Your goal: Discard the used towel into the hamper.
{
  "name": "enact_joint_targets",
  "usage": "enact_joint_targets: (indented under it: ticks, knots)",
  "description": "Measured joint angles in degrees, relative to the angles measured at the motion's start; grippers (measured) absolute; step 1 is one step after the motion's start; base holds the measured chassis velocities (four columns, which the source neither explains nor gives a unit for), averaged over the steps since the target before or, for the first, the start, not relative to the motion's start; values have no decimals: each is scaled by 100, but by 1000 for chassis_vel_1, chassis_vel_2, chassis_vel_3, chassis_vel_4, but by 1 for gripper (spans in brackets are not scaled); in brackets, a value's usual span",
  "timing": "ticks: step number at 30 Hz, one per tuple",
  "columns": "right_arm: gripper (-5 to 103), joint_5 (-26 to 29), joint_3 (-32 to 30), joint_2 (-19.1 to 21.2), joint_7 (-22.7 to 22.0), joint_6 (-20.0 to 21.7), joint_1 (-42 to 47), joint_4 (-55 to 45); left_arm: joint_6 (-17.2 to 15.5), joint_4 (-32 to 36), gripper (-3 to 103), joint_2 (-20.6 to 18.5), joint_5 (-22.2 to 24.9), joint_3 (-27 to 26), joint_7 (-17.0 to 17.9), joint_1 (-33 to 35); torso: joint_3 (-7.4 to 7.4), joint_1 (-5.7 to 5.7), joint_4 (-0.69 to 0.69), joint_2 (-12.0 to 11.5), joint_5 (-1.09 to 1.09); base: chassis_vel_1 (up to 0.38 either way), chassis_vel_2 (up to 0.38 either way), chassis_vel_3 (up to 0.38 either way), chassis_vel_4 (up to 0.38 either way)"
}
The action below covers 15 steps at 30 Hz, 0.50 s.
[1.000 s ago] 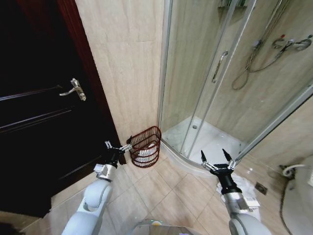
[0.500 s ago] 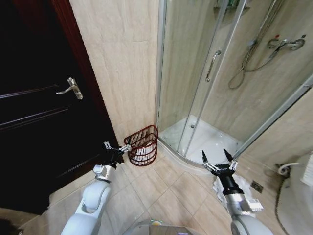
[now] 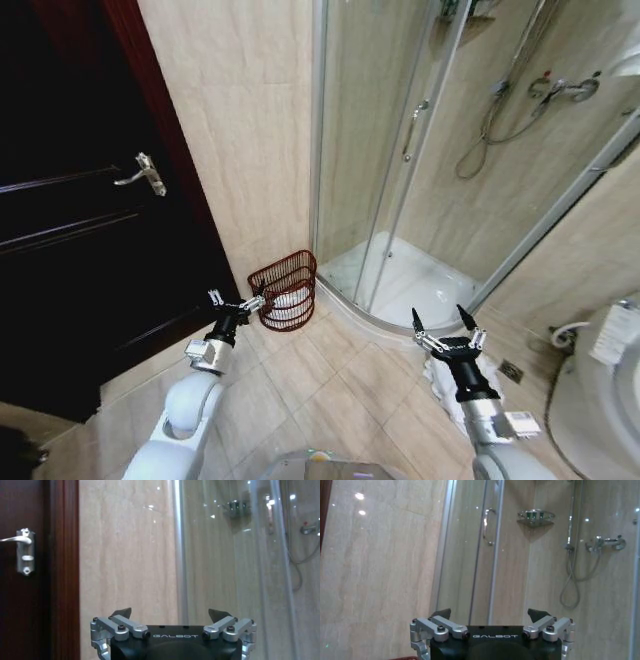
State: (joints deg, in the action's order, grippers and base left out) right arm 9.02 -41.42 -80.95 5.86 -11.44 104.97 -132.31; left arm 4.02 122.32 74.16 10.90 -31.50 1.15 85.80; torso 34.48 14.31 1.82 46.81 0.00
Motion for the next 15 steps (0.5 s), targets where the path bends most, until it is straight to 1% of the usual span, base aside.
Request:
enact_joint_targets:
  ticks: [11,15]
  knots:
    - [100,8,5,-14,3,-9,-28,28,50,-11,100,2,-9,-35,-6,25,0,0,-1,0,0,-132,-269,131,257]
    - [100,38,-1,0,2,-9,-36,44,49,-10,100,2,-12,-29,-5,18,0,0,1,0,0,-112,-236,115,245]
